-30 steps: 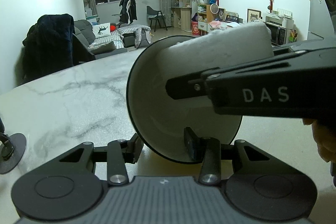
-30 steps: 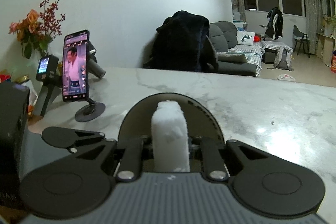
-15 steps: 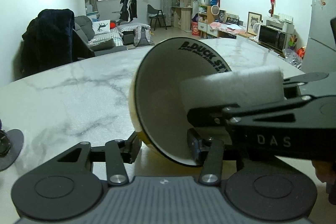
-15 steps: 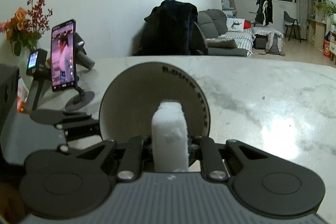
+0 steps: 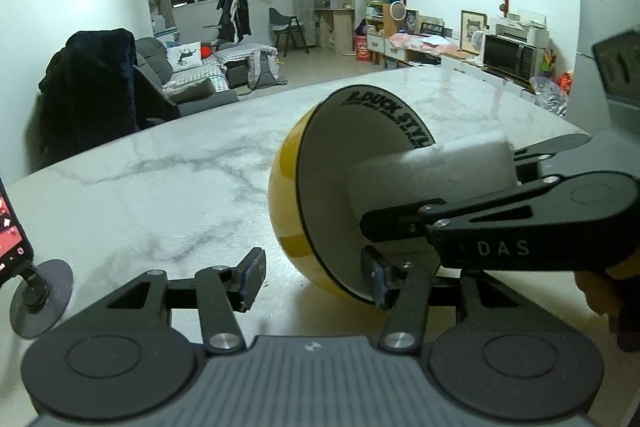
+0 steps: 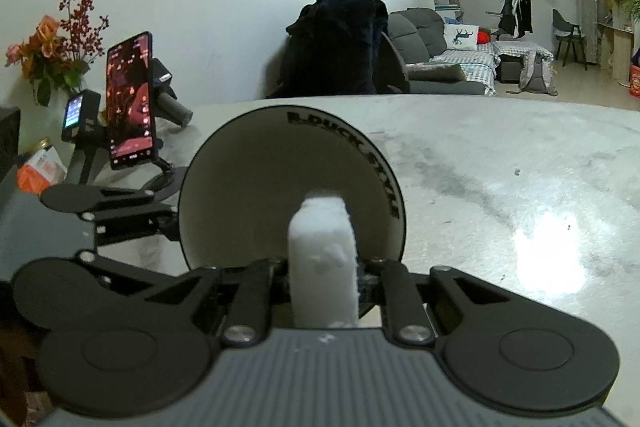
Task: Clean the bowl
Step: 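Rotate the bowl with the left tool while the right tool wipes near the printed rim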
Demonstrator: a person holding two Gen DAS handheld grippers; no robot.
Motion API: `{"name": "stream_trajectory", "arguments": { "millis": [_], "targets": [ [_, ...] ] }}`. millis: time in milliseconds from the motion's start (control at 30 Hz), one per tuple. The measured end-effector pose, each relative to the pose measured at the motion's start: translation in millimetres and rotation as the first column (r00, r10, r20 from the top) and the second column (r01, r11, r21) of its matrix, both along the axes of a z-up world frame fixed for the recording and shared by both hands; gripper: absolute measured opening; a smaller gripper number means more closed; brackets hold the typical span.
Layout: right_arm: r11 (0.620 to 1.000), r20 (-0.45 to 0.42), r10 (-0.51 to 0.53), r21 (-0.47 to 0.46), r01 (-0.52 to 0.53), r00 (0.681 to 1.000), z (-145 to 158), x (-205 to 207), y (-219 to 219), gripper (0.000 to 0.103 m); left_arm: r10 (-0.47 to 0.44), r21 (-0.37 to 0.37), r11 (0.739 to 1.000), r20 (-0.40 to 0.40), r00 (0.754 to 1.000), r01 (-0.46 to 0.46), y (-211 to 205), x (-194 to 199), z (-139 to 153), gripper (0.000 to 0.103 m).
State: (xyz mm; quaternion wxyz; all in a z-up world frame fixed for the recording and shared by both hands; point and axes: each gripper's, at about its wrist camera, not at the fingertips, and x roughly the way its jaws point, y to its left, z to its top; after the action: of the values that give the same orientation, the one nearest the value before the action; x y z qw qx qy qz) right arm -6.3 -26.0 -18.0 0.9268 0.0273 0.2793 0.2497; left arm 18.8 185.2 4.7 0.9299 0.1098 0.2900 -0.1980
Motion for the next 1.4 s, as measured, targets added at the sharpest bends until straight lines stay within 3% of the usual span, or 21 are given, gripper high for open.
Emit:
{"name": "stream_trajectory", "arguments": {
  "millis": [267,733,767,833,900,1333,1400],
  "targets": [
    [0.999,0.000,0.029,-0.033,-0.029,1.000,-1.0,-0.4,7.5,0.017,0.014,-0.062,0.998,0.020,1.000,-0.013,11.2,-6.3,13.0,0.056],
    [0.995,-0.003,0.066,-0.080,-0.066,0.998,-5.7,6.0,6.5,0.019,-0.009,0.123,0.992,0.102,0.995,-0.003,-35.8,21.8,20.8,0.055],
    [0.995,-0.002,0.066,-0.081,-0.066,0.998,-5.7,6.4,6.8,0.019,-0.004,0.134,0.991,0.112,0.994,-0.011,-36.6,23.1,20.6,0.053],
    [0.994,-0.004,0.067,-0.081,-0.067,0.998,-5.7,7.3,7.4,0.019,0.007,0.127,0.992,0.092,0.996,-0.019,-34.1,27.8,18.6,0.026],
    [0.994,-0.002,0.070,-0.079,-0.070,0.998,-5.8,7.6,7.7,0.019,0.012,0.110,0.994,0.072,0.997,-0.020,-30.4,28.9,15.1,0.020],
    [0.993,0.010,0.110,-0.039,-0.110,0.994,7.1,8.1,13.3,0.017,0.055,0.055,0.997,0.089,0.994,-0.060,-5.9,1.7,-10.6,0.026],
    [0.993,0.012,0.117,-0.030,-0.117,0.993,9.3,8.3,14.1,0.017,0.049,0.070,0.996,0.104,0.993,-0.056,-7.8,-2.5,-14.6,0.035]
  ]
}}
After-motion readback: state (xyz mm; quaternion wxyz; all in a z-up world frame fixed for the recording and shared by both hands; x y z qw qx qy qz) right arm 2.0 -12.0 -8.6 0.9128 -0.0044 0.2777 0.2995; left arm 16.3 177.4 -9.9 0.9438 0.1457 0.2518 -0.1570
